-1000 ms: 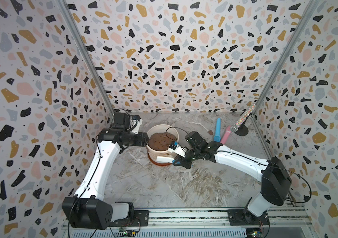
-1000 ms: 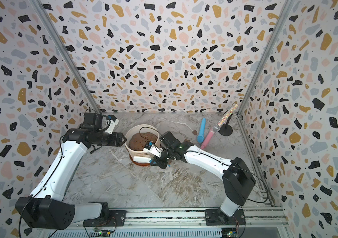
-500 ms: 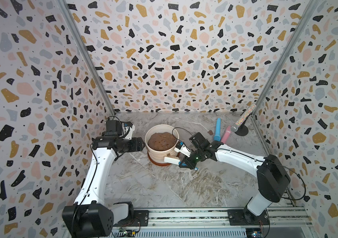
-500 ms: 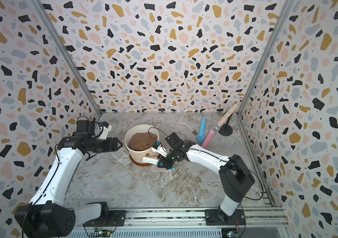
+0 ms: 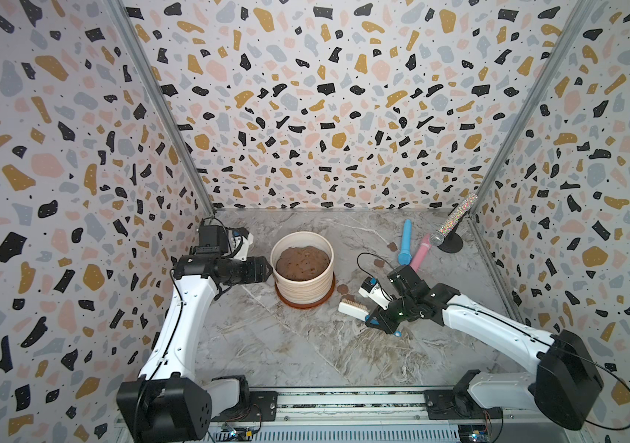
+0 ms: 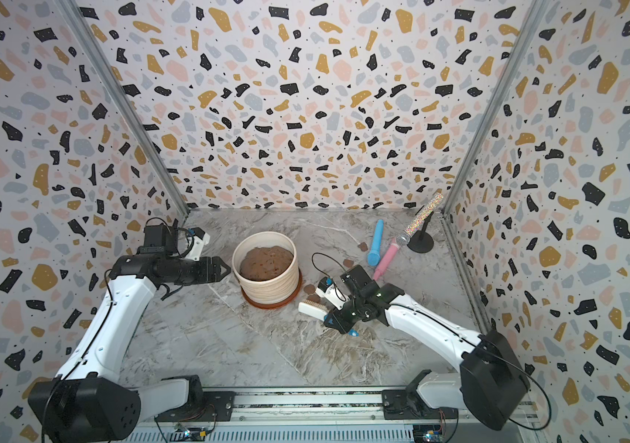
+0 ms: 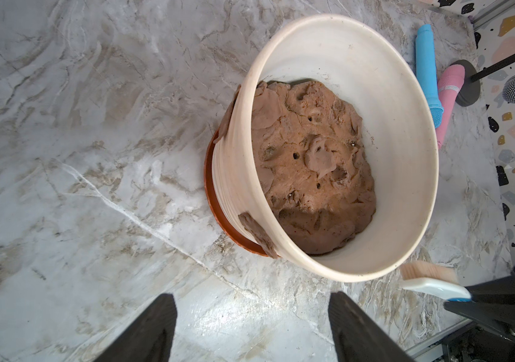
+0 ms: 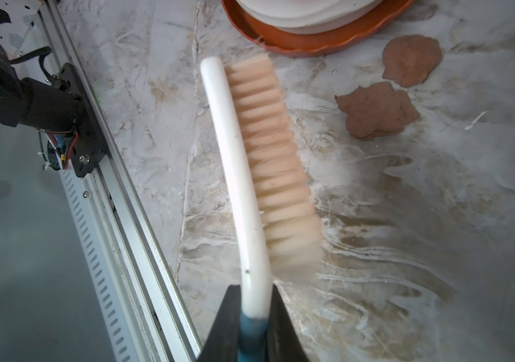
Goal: Scrub the dried mud off the ceramic pot
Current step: Brush off the soil from the pot, then rotate the pot on the tray.
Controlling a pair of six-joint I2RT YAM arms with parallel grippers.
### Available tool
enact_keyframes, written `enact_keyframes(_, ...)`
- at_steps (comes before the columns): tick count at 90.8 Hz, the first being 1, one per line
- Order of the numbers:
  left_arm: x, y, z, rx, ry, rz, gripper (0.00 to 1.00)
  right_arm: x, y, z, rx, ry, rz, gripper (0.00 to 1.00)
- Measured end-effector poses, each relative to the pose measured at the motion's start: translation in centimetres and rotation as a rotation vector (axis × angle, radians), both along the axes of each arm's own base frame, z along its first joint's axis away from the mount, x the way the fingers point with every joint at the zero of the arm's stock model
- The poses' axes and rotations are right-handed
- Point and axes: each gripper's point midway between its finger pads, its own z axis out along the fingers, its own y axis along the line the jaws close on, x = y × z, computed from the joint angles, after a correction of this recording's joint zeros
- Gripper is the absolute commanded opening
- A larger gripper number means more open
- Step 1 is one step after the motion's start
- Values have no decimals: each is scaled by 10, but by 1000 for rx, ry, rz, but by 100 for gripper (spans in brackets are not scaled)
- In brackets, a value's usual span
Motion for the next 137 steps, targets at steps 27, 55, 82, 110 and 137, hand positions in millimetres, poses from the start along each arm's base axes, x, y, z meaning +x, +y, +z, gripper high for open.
enact_keyframes(27, -8, -26, 16, -12, -76, -297, 72, 14, -13, 34, -17, -152, -50, 0)
enact_keyframes(55, -32, -93, 23, 245, -359, -1068, 81, 25, -11, 61, -8, -251, -40, 0)
enact_keyframes(82, -36, -105, -37, 412, -306, -1545, 60, 17, -18, 74, 10, -274, -36, 0)
enact_keyframes(110, -18, -107, -48, 479, -150, -1590, 8, 13, -24, 76, 2, -287, -38, 0)
enact_keyframes(137, -21, -115, -49, 508, -53, -1506, 0, 16, -28, 74, -18, -310, -47, 0)
